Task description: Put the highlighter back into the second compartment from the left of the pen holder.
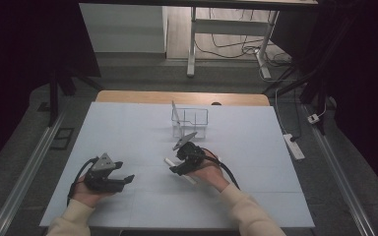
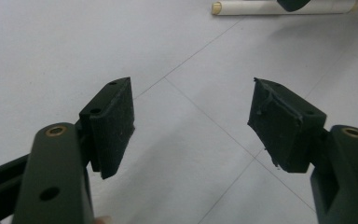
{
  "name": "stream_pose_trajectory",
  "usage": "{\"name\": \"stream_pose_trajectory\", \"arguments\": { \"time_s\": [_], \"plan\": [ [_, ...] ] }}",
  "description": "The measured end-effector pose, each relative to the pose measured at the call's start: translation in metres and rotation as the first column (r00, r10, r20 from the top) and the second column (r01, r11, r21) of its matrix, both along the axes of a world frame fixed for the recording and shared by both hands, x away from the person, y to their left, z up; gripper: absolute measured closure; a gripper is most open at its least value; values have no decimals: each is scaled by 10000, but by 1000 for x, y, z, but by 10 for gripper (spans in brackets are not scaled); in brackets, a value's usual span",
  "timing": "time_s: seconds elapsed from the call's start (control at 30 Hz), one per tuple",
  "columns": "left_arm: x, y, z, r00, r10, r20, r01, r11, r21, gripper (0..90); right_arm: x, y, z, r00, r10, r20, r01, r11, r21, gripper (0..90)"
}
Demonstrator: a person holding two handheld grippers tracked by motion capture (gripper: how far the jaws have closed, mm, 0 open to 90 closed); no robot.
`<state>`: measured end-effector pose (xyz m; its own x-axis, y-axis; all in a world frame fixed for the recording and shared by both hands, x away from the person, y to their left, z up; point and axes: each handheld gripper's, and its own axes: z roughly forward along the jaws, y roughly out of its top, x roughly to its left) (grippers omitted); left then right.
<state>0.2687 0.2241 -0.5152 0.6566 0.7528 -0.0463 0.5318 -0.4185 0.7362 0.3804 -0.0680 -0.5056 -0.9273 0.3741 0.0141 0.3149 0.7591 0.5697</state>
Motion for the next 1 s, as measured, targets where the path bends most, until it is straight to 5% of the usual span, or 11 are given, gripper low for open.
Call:
{"name": "stream_pose_trajectory", "arguments": {
  "time_s": [0.6, 1.0],
  "plan": [
    [1, 1, -1, 10000, -2, -44, 3, 10000, 45, 309, -2, 13, -11, 9996, -7, 268, 25, 9978, -667, 625],
    [1, 1, -2, 10000, 11, -54, -10, 10000, 64, 309, 2, 18, -9, 9980, -615, -170, 598, 9946, -847, 778]
  ]
}}
